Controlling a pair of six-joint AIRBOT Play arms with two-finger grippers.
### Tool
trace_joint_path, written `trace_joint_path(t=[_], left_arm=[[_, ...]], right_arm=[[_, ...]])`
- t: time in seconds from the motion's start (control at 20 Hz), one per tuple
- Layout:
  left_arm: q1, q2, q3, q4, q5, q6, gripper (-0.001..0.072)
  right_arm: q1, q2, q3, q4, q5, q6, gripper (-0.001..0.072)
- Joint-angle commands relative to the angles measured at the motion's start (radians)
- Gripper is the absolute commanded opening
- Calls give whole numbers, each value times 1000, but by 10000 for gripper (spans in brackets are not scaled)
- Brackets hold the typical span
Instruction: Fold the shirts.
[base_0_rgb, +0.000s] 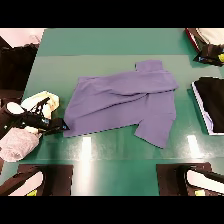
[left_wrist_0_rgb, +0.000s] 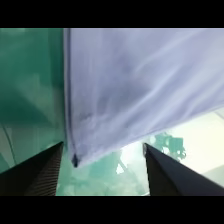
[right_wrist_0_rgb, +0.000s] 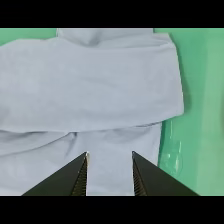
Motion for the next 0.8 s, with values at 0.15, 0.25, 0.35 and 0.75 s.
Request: trace_joint_path(t=[0.15, 0.25, 0.35, 0.75], left_arm=[[1, 5, -59, -44, 33, 2, 507], [-17, 5, -59, -85, 51, 13, 270], [-49, 5, -58, -92, 74, 14, 43], [-67, 12, 90, -96, 36, 10, 24]], right_arm=[[4, 2, 0, 2, 21, -1, 310], [4, 2, -2, 2, 52, -20, 310], [-4, 4, -37, 2, 90, -35, 310], [-211, 66, -615, 77, 44, -146, 312]])
